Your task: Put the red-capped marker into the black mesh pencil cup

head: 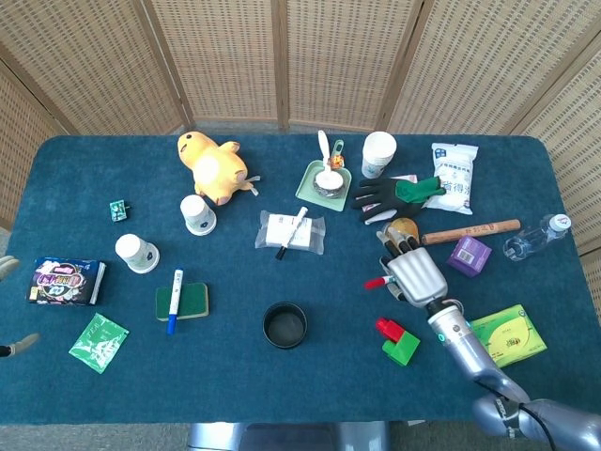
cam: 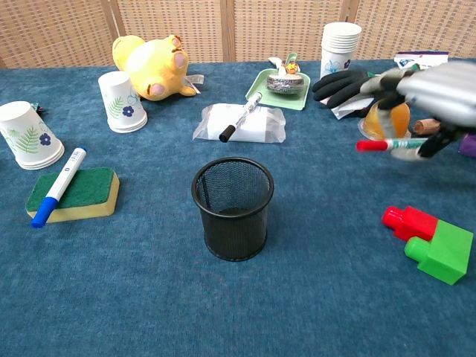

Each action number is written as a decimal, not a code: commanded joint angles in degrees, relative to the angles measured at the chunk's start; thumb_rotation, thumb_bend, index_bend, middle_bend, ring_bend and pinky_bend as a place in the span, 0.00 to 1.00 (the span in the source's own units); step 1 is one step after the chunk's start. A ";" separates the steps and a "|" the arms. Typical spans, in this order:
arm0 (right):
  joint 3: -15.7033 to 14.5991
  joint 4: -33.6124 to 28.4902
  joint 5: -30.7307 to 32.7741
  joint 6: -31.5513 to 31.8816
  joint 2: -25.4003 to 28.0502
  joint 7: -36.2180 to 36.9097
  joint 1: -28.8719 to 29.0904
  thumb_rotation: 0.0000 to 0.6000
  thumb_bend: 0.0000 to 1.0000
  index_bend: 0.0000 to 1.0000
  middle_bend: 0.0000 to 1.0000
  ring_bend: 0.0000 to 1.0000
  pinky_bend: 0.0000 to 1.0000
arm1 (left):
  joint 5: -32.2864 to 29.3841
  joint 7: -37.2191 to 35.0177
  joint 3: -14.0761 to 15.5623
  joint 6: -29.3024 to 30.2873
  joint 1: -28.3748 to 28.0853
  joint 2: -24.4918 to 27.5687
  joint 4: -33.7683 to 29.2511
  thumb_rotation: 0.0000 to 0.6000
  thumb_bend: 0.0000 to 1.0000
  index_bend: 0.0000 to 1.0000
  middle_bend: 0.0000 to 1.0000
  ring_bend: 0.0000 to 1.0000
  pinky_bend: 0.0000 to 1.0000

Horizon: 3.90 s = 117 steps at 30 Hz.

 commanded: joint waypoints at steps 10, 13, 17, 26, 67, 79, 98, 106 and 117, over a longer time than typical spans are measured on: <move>2.26 -19.08 -2.32 5.02 14.56 35.21 -6.76 1.00 0.40 0.61 0.12 0.07 0.21 | 0.32 0.09 0.27 -0.79 -0.39 -0.01 -0.30 1.00 0.02 0.00 0.00 0.00 0.04; 1.85 -21.37 -3.70 4.06 17.19 42.70 -7.20 1.00 0.40 0.61 0.12 0.07 0.21 | 0.37 0.33 0.31 -1.18 -0.63 0.00 -0.56 1.00 0.02 0.00 0.00 0.00 0.04; 0.96 -23.19 -6.26 2.78 19.58 51.12 -7.30 1.00 0.40 0.61 0.13 0.07 0.21 | -0.54 0.53 0.08 -1.57 -0.81 -0.07 -0.65 1.00 0.02 0.00 0.00 0.00 0.04; -1.30 -24.66 -11.96 -1.18 19.71 62.42 -5.02 1.00 0.41 0.61 0.13 0.06 0.21 | -1.51 0.87 -0.24 -2.09 -1.09 -0.17 -0.75 1.00 0.02 0.00 0.00 0.00 0.04; 7.27 -22.52 2.87 -7.20 -3.14 53.19 6.86 1.00 0.41 0.61 0.13 0.06 0.21 | -2.87 -1.84 -0.76 -3.58 -1.45 0.18 0.80 1.00 0.02 0.00 0.00 0.00 0.04; 5.89 -18.26 2.51 -5.11 -7.21 53.53 5.10 1.00 0.39 0.50 0.11 0.04 0.21 | -2.94 -2.73 -0.86 -3.42 -1.33 0.25 1.20 1.00 0.02 0.00 0.00 0.00 0.04; 2.14 -17.46 -6.08 -1.52 -5.12 56.31 2.58 1.00 0.45 0.42 0.09 0.02 0.20 | -2.12 -2.82 -0.58 -3.16 -1.20 0.45 0.86 1.00 0.02 0.00 0.00 0.00 0.04; 3.01 -17.33 -7.75 0.57 -0.10 53.76 1.96 1.00 0.45 0.42 0.09 0.02 0.20 | -2.37 -3.14 -0.62 -3.40 -1.28 0.45 1.15 1.00 0.02 0.00 0.00 0.00 0.04; 3.25 -10.46 -8.47 4.73 9.27 42.24 -0.95 1.00 0.43 0.39 0.10 0.03 0.20 | -1.34 -2.05 -0.46 -2.42 -1.03 0.45 0.55 1.00 0.02 0.00 0.00 0.00 0.04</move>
